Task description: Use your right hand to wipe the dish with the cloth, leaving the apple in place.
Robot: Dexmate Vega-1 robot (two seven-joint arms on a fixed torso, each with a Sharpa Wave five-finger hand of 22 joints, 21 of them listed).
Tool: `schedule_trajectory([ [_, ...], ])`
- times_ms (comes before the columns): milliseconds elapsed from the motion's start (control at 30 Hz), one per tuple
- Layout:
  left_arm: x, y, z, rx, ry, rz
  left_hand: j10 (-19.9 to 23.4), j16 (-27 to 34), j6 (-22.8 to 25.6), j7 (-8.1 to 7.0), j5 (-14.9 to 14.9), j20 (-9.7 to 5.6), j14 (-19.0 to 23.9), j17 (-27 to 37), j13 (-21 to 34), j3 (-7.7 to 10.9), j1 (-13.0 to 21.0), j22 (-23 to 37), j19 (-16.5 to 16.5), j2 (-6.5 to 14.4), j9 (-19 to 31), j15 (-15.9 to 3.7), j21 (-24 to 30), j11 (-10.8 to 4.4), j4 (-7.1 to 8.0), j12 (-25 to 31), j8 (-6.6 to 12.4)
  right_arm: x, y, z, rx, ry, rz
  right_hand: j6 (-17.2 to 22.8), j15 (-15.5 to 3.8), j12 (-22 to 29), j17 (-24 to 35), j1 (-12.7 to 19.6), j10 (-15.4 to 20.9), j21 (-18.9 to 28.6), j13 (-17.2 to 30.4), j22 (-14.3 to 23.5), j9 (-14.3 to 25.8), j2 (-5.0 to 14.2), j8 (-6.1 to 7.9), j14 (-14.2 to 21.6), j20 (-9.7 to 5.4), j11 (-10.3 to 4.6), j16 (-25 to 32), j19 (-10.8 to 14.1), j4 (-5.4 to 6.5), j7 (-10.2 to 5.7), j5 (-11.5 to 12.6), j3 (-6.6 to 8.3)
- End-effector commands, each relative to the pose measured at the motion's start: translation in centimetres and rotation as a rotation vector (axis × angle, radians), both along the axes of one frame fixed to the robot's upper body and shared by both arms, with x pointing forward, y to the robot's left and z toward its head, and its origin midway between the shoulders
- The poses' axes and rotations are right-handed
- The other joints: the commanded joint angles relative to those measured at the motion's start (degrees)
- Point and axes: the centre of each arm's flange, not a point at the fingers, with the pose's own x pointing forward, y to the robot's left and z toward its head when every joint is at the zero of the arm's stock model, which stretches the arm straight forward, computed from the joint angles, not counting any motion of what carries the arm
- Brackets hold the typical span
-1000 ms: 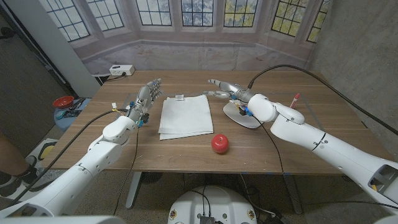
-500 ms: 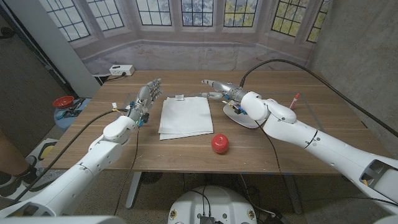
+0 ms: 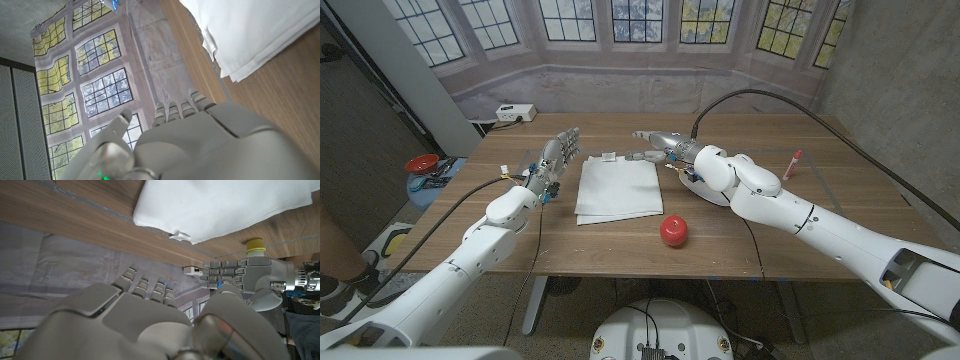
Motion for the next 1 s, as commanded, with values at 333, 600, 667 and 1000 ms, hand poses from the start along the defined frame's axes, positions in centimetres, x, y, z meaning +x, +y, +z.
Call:
schedule_trajectory([
  [333,0.4,0.1,-0.9,-0.026,0.019,-0.003,0.36,0.23,0.53,0.21,0.04,0.15,0.46,0.17,0.14,0.07,0.52,0.21,0.47,0.06,0.34,0.03,0.13,0.19,-0.51,0.20,0.30,0.8,2.5,-0.6,-0.139,0.006,-0.066,1.16,0.26,0.20,0.03,0.33,0.98,-0.06,0.22,0.25,0.17,-0.11,0.43,-2.31,1.38,-0.24,-0.36,-3.77,-0.81,-0.13,0.74,0.05],
  [600,0.5,0.0,-1.1,-0.033,0.020,-0.003,0.45,0.22,0.59,0.29,0.02,0.12,0.52,0.18,0.14,0.10,0.54,0.21,0.55,0.06,0.35,0.03,0.13,0.21,-0.52,0.21,0.31,1.0,3.0,-0.9,-0.187,0.017,-0.081,1.49,0.59,0.22,0.03,0.41,1.21,0.20,0.23,0.27,0.18,0.06,0.50,-2.53,1.32,-0.12,-0.31,-3.82,-0.92,-0.14,0.80,0.12],
  [667,0.5,-0.1,-1.2,-0.035,0.019,-0.004,0.46,0.22,0.60,0.29,0.02,0.11,0.53,0.18,0.14,0.11,0.54,0.21,0.59,0.06,0.35,0.04,0.15,0.18,-0.53,0.21,0.31,1.2,3.0,-1.0,-0.201,0.022,-0.088,1.68,0.89,0.19,0.03,0.43,1.19,0.27,0.24,0.27,0.18,0.09,0.55,-2.68,1.30,-0.07,-0.32,-3.85,-0.96,-0.09,0.81,0.13],
  [1000,0.7,-0.5,-0.9,-0.027,0.016,-0.013,0.50,0.20,0.61,0.33,0.01,0.10,0.54,0.19,0.15,0.14,0.56,0.21,0.65,0.05,0.35,0.06,0.14,0.17,-0.55,0.20,0.30,2.5,3.2,-1.4,-0.235,0.063,-0.099,1.50,0.98,-0.35,0.05,0.47,-0.14,0.50,0.26,0.29,0.19,0.22,0.37,-3.41,1.16,0.38,-0.38,-4.03,-1.14,-0.05,0.86,0.16],
])
